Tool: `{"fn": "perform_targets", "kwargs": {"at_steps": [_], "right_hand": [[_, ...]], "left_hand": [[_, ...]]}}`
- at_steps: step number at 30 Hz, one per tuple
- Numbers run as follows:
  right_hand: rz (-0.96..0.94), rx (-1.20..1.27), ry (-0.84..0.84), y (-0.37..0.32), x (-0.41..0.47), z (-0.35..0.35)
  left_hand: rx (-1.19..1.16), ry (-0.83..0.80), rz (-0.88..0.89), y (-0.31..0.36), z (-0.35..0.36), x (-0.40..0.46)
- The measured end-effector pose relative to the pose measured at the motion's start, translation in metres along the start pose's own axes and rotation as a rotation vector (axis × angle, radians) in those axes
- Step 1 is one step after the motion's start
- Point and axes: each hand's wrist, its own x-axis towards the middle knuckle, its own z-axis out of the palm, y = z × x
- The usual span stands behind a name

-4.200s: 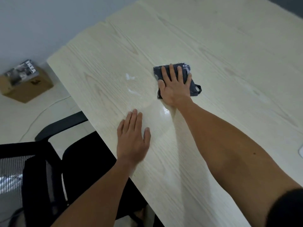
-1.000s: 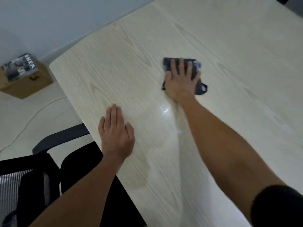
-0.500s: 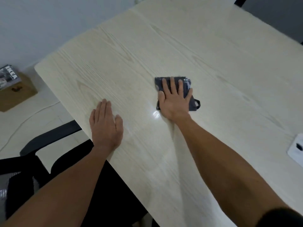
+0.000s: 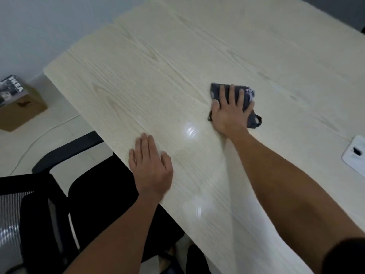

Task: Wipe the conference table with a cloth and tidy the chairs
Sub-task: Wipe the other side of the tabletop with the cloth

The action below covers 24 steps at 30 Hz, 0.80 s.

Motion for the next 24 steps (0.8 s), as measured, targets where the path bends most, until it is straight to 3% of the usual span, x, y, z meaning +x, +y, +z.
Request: {"fn": "perform_targets", "kwargs": {"at_steps": [1,3,6,8,10,12,14,16,18,21,22,24], "right_hand": [[-0.032,0.01,-0.01,-0.018,-0.008,0.008],[-0.323,-0.06,-0.018,-0.039,-0.051,0.03],[-0.736,-0.173,-0.076,-0.003,-0.113,0.036],[-0.685,-0.191,-0.095,0.036,-0.1,0.02],[-0.425,-0.167,-0.045,0.057,-0.056,0.003],[-0.138,-0.08,-0.026,0.043,-0.005,-0.01],[-0.019,-0.026,-0.012,0.002,0.023,-0.005],[-0.15,-0.023,-0.032,-0.043,0.013,0.012],[-0.445,-0.053,-0.066,-0.065,-0.031,0.027],[-0.798,-0.139,-0.109,-0.022,-0.089,0.031],[-0.82,-0.164,-0.125,0.002,-0.091,0.026],[-0.679,-0.187,-0.097,0.041,-0.063,0.01]], "left_hand": [[0.01,0.002,0.0,0.0,0.001,0.0],[0.032,0.012,0.013,-0.002,0.001,-0.002],[0.047,0.001,0.022,-0.001,-0.001,-0.003],[0.047,0.007,0.013,-0.001,-0.002,-0.003],[0.03,0.01,0.007,0.0,-0.002,-0.004],[0.037,0.018,0.003,0.003,-0.002,-0.004],[0.046,0.023,-0.001,0.004,0.0,-0.002],[0.053,0.032,0.003,0.003,0.0,-0.002],[0.066,0.06,0.011,0.002,-0.001,-0.003],[0.061,0.042,0.023,0.0,0.0,-0.003],[0.06,0.042,0.022,0.0,0.0,-0.003],[0.047,0.026,0.0,0.002,0.0,-0.002]]}}
